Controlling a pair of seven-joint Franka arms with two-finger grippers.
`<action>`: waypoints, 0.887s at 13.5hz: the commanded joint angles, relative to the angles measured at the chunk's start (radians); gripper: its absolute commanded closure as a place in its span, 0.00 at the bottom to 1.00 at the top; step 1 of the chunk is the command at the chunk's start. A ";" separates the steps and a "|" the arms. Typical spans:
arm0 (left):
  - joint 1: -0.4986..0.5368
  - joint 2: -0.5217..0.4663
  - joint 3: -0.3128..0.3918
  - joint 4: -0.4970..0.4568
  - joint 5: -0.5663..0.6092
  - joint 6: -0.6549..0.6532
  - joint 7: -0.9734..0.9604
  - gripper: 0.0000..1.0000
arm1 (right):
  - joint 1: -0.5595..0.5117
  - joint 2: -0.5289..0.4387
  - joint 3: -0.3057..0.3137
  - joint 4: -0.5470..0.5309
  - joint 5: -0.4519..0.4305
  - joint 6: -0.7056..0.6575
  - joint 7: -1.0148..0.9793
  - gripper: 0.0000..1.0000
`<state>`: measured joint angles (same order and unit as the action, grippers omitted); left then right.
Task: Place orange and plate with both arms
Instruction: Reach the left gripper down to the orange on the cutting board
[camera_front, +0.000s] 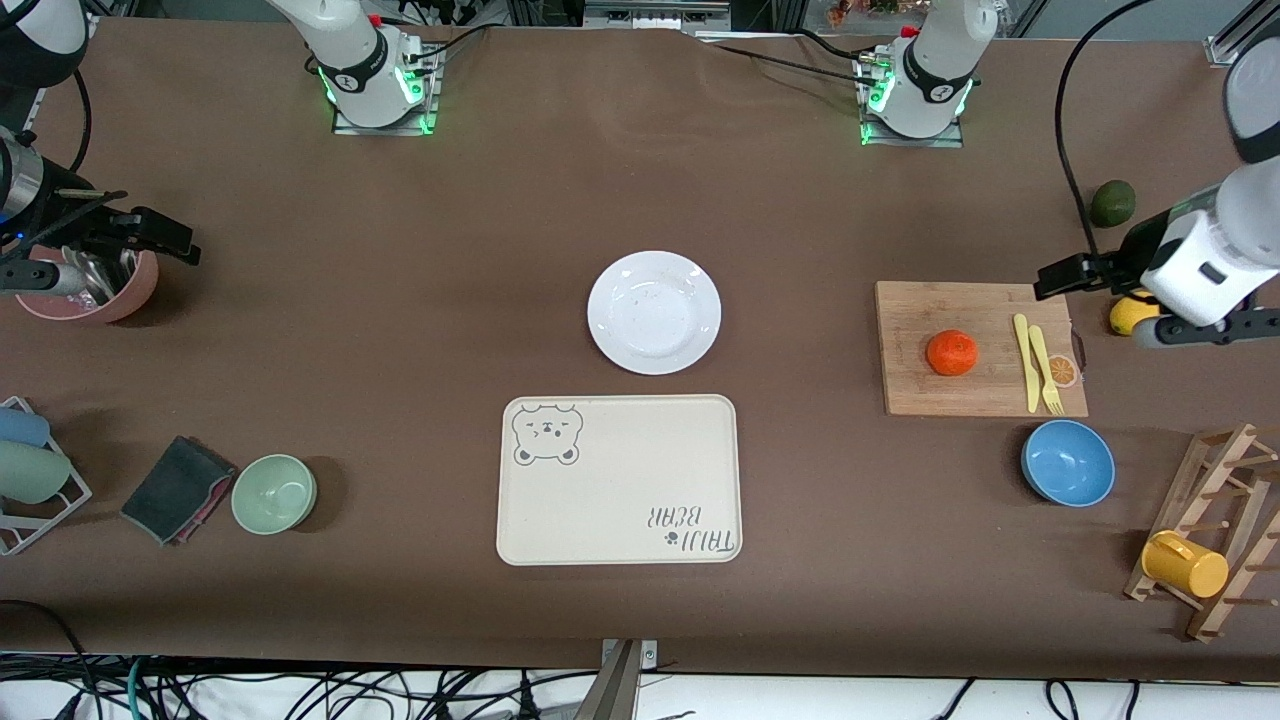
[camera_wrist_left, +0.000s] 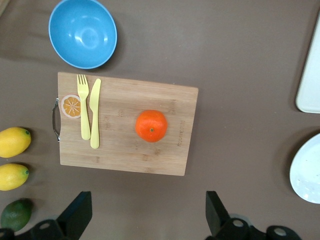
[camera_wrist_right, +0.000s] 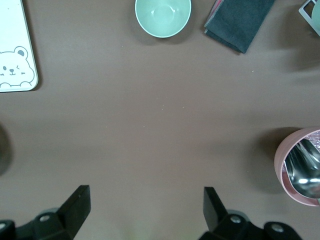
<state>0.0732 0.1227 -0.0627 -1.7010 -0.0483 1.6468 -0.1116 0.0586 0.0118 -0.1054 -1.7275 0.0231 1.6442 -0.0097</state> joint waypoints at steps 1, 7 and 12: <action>0.023 -0.023 -0.003 -0.139 -0.038 0.120 0.009 0.00 | -0.005 -0.003 0.001 0.000 0.006 -0.007 -0.004 0.00; 0.036 0.052 -0.003 -0.344 -0.022 0.408 0.015 0.00 | -0.005 -0.003 0.001 0.002 0.006 -0.007 -0.004 0.00; 0.023 0.133 -0.005 -0.393 0.001 0.554 0.029 0.00 | -0.005 -0.003 0.001 0.002 0.006 -0.007 -0.004 0.00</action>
<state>0.0994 0.2325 -0.0650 -2.0743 -0.0541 2.1412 -0.1064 0.0584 0.0128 -0.1056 -1.7275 0.0231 1.6442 -0.0097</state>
